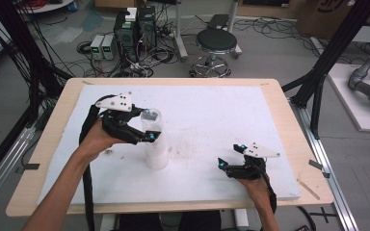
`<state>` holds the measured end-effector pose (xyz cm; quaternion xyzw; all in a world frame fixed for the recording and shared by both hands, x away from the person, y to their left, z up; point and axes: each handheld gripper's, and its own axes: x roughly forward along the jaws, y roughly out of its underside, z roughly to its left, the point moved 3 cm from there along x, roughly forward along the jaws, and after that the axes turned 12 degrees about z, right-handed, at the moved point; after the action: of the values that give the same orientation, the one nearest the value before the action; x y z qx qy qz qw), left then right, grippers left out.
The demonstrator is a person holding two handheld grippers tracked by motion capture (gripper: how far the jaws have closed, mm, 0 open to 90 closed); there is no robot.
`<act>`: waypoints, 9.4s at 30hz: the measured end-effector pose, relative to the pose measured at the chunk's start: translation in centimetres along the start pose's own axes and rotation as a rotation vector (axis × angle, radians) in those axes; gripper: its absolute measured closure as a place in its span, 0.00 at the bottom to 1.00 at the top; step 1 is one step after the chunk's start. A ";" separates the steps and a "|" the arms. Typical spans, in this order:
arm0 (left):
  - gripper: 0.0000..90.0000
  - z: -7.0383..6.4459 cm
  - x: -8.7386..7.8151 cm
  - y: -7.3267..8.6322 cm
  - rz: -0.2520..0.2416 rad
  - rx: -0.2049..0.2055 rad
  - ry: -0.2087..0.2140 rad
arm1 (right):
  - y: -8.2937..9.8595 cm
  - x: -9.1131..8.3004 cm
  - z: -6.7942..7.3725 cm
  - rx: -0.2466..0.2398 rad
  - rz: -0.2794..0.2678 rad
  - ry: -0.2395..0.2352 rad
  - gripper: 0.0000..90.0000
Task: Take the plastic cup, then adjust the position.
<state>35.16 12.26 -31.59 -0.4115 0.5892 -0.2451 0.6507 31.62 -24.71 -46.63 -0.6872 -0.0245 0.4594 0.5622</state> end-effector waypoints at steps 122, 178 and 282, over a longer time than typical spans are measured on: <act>0.38 -9.1 4.4 4.3 -0.141 -0.003 0.072 | -3.9 -2.4 3.4 -0.164 -0.093 -0.396 0.17; 0.38 -10.4 5.2 3.0 -0.197 -0.013 0.121 | -8.7 0.0 13.5 -0.429 -0.065 -0.729 0.18; 0.15 -9.3 3.6 2.3 0.500 0.079 0.018 | -11.4 -0.6 14.4 -0.688 0.639 -0.424 0.35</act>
<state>26.40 8.31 -35.23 -0.2250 0.6685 -0.1030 0.7014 27.29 -10.06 -36.47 -0.6974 -0.0767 0.7028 0.1179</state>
